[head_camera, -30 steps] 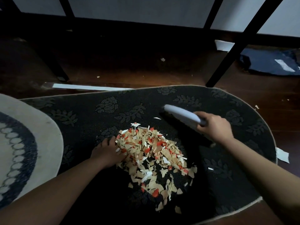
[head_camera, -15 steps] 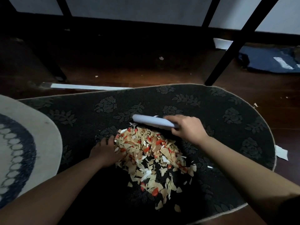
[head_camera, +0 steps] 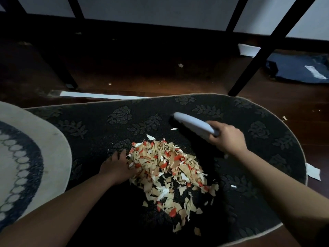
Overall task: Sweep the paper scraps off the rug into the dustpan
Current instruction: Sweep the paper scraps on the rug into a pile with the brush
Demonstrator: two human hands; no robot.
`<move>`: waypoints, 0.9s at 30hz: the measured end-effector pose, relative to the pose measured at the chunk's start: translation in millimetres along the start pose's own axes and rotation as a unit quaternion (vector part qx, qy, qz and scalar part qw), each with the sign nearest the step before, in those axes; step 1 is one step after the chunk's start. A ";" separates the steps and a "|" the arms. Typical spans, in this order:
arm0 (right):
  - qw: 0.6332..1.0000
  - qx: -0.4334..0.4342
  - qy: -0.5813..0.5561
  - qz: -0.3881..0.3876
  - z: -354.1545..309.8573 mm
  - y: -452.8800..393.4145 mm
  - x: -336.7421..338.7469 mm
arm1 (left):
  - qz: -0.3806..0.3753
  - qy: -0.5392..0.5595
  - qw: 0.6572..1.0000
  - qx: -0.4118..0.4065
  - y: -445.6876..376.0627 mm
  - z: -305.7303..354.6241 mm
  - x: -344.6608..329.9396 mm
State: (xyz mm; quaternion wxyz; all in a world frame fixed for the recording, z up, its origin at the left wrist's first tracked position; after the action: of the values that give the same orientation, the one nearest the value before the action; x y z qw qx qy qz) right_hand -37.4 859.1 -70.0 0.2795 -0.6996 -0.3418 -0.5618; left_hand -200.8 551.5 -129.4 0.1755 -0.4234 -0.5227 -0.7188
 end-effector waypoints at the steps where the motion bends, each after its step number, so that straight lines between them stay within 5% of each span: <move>1: 1.000 0.022 -0.001 -0.007 -9.0 -1.8 -5.4 | 0.000 0.001 1.000 -0.002 -0.5 -0.9 0.0; 16: 0.973 0.231 -0.025 0.002 -43.1 17.9 6.0 | 0.005 -0.001 1.000 0.001 -0.3 -0.5 -2.5; 21: 0.992 0.119 -0.017 0.046 -14.5 10.3 21.7 | 0.007 -0.005 1.000 0.001 -1.9 -1.9 -0.5; 27: 1.000 -0.016 0.005 0.008 -0.2 -7.2 -0.3 | 0.009 0.000 1.000 -0.001 -1.8 -5.1 -1.1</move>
State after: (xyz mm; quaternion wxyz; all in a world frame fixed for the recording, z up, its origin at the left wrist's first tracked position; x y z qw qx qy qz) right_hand -43.3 863.2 -70.2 0.2746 -0.7040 -0.3260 -0.5681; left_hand -203.6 547.4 -131.9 0.1816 -0.4279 -0.5184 -0.7178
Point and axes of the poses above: each hand's wrist, its own y-axis away from the middle knuckle, its own x-axis out of the back of the hand, z = x × y, the point moved 1 cm from there along -y, towards the middle knuckle, and after that the axes turned 7 degrees about z, right-handed, at the moved point
